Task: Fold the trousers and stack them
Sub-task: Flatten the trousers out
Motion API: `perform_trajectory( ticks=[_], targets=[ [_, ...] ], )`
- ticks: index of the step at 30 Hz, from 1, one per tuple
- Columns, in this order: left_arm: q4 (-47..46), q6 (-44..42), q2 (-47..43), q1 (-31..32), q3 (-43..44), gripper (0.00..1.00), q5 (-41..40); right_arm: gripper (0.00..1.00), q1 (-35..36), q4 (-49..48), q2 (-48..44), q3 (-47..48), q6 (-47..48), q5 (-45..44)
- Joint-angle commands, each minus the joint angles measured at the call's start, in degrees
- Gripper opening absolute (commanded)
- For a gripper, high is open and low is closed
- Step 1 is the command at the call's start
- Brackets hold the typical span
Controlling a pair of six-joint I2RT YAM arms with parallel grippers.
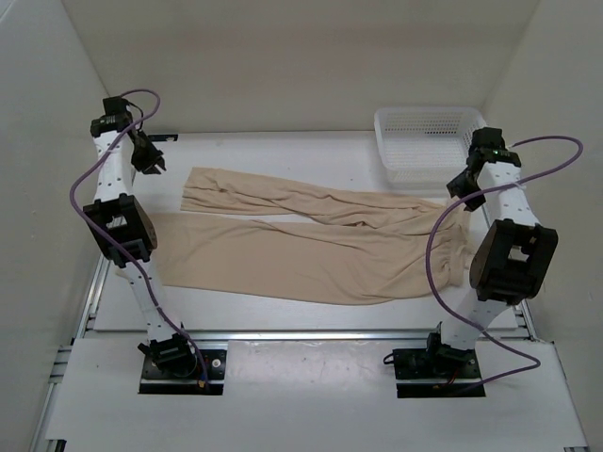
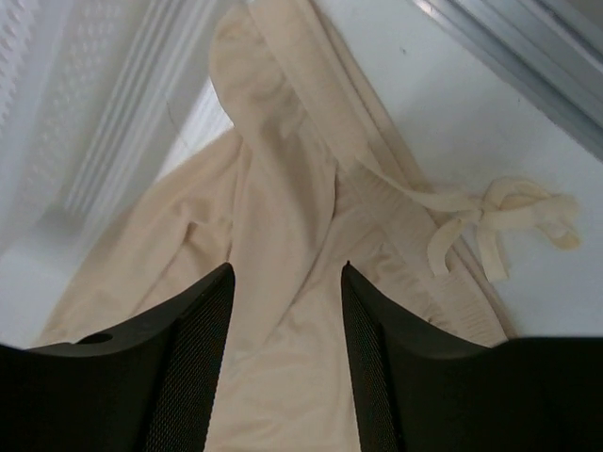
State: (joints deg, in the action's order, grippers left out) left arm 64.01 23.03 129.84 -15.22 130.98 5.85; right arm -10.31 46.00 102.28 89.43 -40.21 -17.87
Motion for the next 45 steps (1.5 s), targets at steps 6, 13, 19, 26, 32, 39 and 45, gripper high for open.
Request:
perform_trajectory(
  ticks=[6,13,19,26,32,39,45],
  targets=[
    [0.16,-1.76,-7.07,1.78,-15.84,0.75,-1.19,0.54,1.6,-1.26,-8.49,-10.32,0.39,-0.41],
    [-1.95,1.41,-0.21,5.64,-16.37,0.57,-3.83,0.54,2.13,-1.26,-11.49,-13.66,0.92,0.2],
    [-2.48,3.25,4.27,6.17,-13.47,0.57,-5.22,0.54,2.13,-0.73,-13.25,-14.28,1.53,0.2],
    [1.46,3.25,8.94,5.47,-5.92,0.1,-8.22,0.54,2.13,0.32,-13.77,-13.75,2.06,-0.33],
    [1.47,4.4,3.23,0.73,-5.29,0.1,-10.33,0.54,2.13,1.38,-15.44,-12.61,2.59,-1.38],
    [1.64,3.87,0.85,-2.27,-1.6,0.1,-7.17,0.56,1.6,2.52,-16.59,-11.03,3.64,-1.91],
    [0.78,5.19,0.85,-5.34,-2.13,0.1,-8.4,0.56,1.08,3.05,-17.11,-12.17,4.17,-2.96]
  ],
)
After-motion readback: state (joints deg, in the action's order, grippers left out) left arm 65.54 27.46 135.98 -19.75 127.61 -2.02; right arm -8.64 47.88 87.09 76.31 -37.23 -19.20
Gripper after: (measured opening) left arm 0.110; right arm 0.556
